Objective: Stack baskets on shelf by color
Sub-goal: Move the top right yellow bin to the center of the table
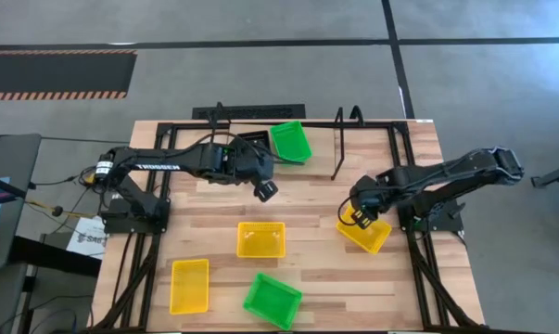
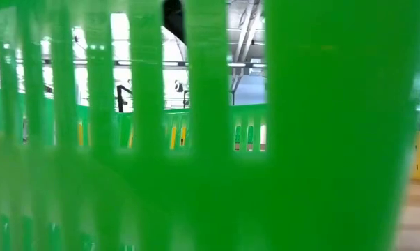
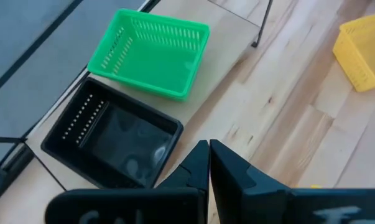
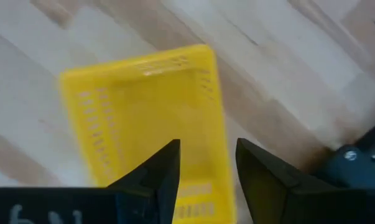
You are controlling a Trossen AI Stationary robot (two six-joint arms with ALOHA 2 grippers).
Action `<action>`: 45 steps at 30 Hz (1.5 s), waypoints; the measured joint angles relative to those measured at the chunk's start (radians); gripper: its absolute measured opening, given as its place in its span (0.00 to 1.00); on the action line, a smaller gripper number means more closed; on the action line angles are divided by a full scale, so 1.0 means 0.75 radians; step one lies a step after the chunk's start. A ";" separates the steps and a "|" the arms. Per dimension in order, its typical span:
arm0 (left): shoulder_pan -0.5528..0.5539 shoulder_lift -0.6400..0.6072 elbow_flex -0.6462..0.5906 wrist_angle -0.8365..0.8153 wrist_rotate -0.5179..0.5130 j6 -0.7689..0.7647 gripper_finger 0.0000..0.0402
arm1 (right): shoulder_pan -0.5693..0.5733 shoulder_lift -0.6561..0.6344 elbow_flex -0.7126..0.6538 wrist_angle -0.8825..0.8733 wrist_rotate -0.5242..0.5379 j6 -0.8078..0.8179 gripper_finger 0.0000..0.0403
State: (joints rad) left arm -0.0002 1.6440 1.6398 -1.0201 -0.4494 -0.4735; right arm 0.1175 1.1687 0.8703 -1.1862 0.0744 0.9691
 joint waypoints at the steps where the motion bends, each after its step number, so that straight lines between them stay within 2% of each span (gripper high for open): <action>1: 0.002 0.000 0.000 0.000 0.000 -0.005 0.00 | -0.018 0.000 -0.024 0.006 -0.004 -0.017 0.44; 10: 0.001 0.007 0.000 0.008 0.035 -0.105 0.00 | -0.239 -0.026 -0.182 0.194 -0.136 -0.244 0.44; 18: 0.001 0.058 -0.001 0.042 0.065 -0.130 0.00 | -0.369 -0.025 -0.255 0.391 -0.270 -0.417 0.44; 31: 0.007 0.128 0.000 0.121 0.134 -0.142 0.00 | -0.377 -0.025 -0.255 0.386 -0.345 -0.469 0.44; 45: 0.007 0.132 0.000 0.132 0.144 -0.150 0.00 | -0.377 0.029 -0.255 0.329 -0.347 -0.431 0.44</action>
State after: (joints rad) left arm 0.0048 1.7427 1.6398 -0.9211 -0.3416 -0.5858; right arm -0.1654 1.1907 0.6788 -0.9394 -0.1860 0.6460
